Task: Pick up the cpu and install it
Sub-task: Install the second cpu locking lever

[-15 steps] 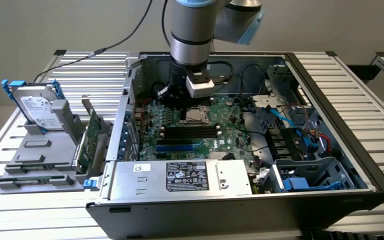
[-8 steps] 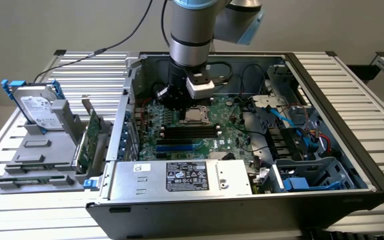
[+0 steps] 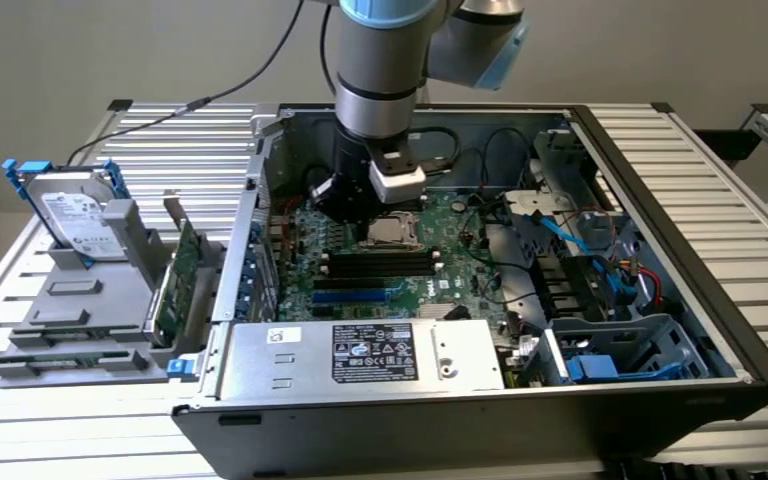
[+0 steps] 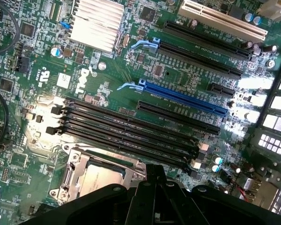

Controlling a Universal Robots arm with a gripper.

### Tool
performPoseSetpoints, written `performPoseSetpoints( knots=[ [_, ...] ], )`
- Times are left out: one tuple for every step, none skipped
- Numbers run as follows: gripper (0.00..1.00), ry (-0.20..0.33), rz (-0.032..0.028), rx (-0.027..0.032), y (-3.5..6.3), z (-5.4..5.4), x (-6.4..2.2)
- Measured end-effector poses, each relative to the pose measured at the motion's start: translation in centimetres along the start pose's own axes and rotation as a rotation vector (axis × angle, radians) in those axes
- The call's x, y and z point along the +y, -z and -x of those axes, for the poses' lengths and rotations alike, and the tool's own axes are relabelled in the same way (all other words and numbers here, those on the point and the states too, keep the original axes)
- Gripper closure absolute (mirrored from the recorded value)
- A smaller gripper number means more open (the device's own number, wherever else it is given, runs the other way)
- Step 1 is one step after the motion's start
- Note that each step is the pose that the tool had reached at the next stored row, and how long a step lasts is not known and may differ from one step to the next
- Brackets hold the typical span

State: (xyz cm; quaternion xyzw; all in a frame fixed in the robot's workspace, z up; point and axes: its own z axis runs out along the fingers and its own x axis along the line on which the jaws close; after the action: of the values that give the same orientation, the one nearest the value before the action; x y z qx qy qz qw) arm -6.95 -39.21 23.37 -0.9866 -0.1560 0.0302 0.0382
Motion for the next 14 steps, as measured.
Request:
performPoseSetpoints(
  knots=[
    [0.89,0.002,-0.0028,0.0009,-0.06,0.02,-0.01],
    [0.89,0.005,-0.0058,0.0018,-0.13,0.05,-0.01],
    [0.89,0.007,-0.0088,0.0025,-0.18,0.08,-0.02],
    [0.89,0.008,-0.0119,0.0034,-0.24,0.10,-0.02],
    [0.89,0.010,-0.0149,0.0043,-0.29,0.12,-0.03],
    [0.89,0.011,-0.0177,0.0051,-0.34,0.14,-0.03],
    [0.89,0.013,-0.0206,0.0060,-0.40,0.17,-0.03],
    [0.89,0.014,-0.0230,0.0067,-0.45,0.18,-0.04],
    [0.89,0.014,-0.0251,0.0074,-0.50,0.20,-0.04],
    [0.89,0.014,-0.0266,0.0078,-0.53,0.20,-0.03],
    [0.89,0.014,-0.0271,0.0080,-0.57,0.20,-0.03],
    [0.89,0.014,-0.0273,0.0080,-0.63,0.20,-0.03],
    [0.89,0.014,-0.0272,0.0079,-0.71,0.20,-0.02],
    [0.89,0.014,-0.0273,0.0079,-0.80,0.20,-0.01]
  ],
)
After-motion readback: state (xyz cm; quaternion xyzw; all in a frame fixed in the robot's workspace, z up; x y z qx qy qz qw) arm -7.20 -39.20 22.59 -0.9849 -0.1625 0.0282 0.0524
